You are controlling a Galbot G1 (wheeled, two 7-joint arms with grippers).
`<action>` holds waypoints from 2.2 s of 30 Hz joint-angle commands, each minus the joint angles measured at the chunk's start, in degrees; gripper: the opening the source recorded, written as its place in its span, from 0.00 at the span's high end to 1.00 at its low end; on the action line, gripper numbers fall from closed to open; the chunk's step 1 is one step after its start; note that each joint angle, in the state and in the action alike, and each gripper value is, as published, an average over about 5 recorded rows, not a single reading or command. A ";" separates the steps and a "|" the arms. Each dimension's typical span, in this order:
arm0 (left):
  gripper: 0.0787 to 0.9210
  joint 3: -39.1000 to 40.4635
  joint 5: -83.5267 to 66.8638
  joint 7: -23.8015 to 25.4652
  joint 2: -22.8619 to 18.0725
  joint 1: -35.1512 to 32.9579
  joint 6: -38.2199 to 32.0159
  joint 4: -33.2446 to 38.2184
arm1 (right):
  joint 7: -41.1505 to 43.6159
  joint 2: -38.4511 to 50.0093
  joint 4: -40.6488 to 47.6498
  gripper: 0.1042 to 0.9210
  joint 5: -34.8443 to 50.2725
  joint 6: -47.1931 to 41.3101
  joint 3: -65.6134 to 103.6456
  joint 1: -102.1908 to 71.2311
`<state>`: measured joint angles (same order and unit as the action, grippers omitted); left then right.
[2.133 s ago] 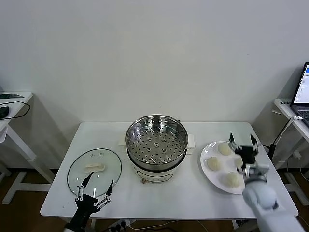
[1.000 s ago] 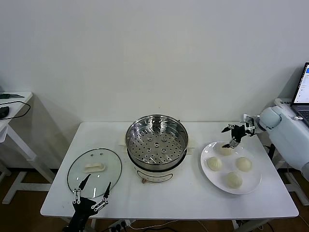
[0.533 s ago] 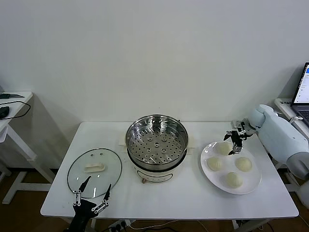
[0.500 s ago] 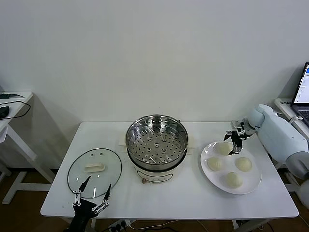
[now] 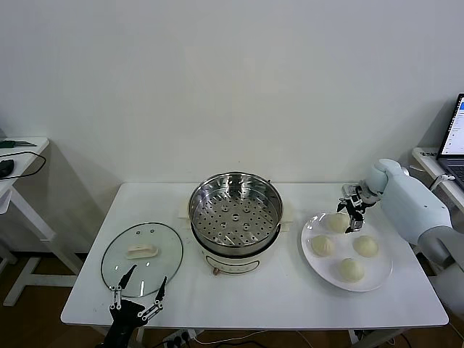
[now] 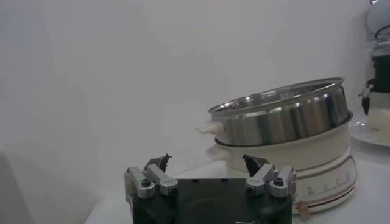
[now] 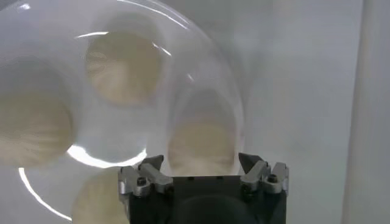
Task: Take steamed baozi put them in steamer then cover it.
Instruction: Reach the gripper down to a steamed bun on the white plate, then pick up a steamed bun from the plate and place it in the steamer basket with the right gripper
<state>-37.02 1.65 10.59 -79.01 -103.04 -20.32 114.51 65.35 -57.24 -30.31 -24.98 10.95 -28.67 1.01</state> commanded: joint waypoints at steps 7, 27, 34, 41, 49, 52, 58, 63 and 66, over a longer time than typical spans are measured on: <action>0.12 -0.05 -0.02 -0.20 0.16 0.02 0.27 -0.02 | -2.25 0.89 -2.35 0.34 1.20 0.20 -1.49 -0.08; 0.12 0.47 -0.07 -0.56 0.72 -0.01 0.31 0.77 | 2.88 5.30 -35.52 0.33 18.69 21.38 -26.12 30.91; 0.12 0.54 -0.06 -0.65 0.67 -0.24 0.37 1.36 | 2.58 -3.28 -36.67 0.32 19.17 24.72 -31.95 36.76; 0.12 0.42 -0.06 -0.77 0.69 -0.14 0.28 1.14 | 2.10 -11.18 -32.57 0.32 14.55 28.63 -33.15 32.79; 0.12 0.29 -0.07 -0.90 0.75 -0.48 0.25 1.74 | -1.26 -18.93 -23.84 0.32 6.12 32.36 -31.76 23.91; 0.12 0.33 -0.07 -0.90 0.78 -0.53 0.25 1.77 | -2.38 -21.06 -19.85 0.32 4.08 33.25 -31.20 22.14; 0.12 0.36 -0.07 -0.91 0.77 -0.40 0.15 1.58 | -4.01 -23.22 -15.44 0.32 1.56 33.96 -30.33 20.01; 0.12 0.28 -0.08 -0.93 0.75 -0.30 0.01 1.52 | -4.70 -24.31 -13.62 0.32 -0.06 34.09 -29.60 19.08; 0.12 0.26 -0.11 -0.94 0.72 -0.27 -0.06 1.54 | -4.94 -24.89 -12.72 0.31 -0.53 34.25 -29.41 18.83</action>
<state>-36.75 1.57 9.66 -78.28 -103.33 -20.28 116.07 61.58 -78.72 -47.45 -22.42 43.87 -58.15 21.80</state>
